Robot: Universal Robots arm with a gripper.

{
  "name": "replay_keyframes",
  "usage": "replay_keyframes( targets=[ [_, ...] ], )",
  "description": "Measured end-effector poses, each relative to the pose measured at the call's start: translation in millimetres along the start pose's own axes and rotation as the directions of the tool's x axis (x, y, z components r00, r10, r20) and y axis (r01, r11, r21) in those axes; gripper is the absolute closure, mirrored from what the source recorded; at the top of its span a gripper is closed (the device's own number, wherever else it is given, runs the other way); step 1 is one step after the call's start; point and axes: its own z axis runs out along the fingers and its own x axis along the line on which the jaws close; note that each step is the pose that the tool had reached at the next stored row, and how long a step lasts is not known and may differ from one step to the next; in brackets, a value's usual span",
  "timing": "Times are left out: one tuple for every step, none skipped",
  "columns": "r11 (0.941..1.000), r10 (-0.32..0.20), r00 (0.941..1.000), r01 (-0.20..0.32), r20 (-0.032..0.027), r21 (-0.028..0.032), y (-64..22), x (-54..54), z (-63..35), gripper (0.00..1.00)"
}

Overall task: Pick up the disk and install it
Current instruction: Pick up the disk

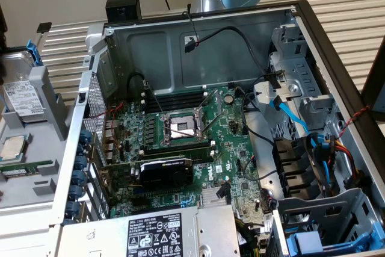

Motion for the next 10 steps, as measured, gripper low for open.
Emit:
replay_keyframes(
  targets=[
    [1.0,0.0,1.0,0.0,0.0,0.0,0.0,0.0,0.0,0.38],
    [1.0,0.0,1.0,0.0,0.0,-0.0001,0.0,0.0,0.0,0.38],
    [1.0,0.0,1.0,0.0,0.0001,0.0001,0.0,0.0,0.2,0.38],
    [1.0,0.0,1.0,0.0,0.0001,0.0001,0.0,0.0,0.2,0.4],
    [1.0,0.0,1.0,0.0,0.0,0.0,0.0,0.0,0.2,0.4],
    [1.0,0.0,1.0,0.0,0.0,0.0001,0.0,0.0,0.2,0.4],
    [1.0,0.0,1.0,0.0,0.0,0.0001,0.0,0.0,0.3,0.47],
    [1.0,0.0,1.0,0.0,0.0,0.0,0.0,0.0,0.3,0.47],
    [1.0,0.0,1.0,0.0,0.0,-0.0002,0.0,0.0,0.4,0.47],
    [1.0,0.0,1.0,0.0,0.0,-0.0003,0.0,0.0,0.5,0.47]
  ],
)
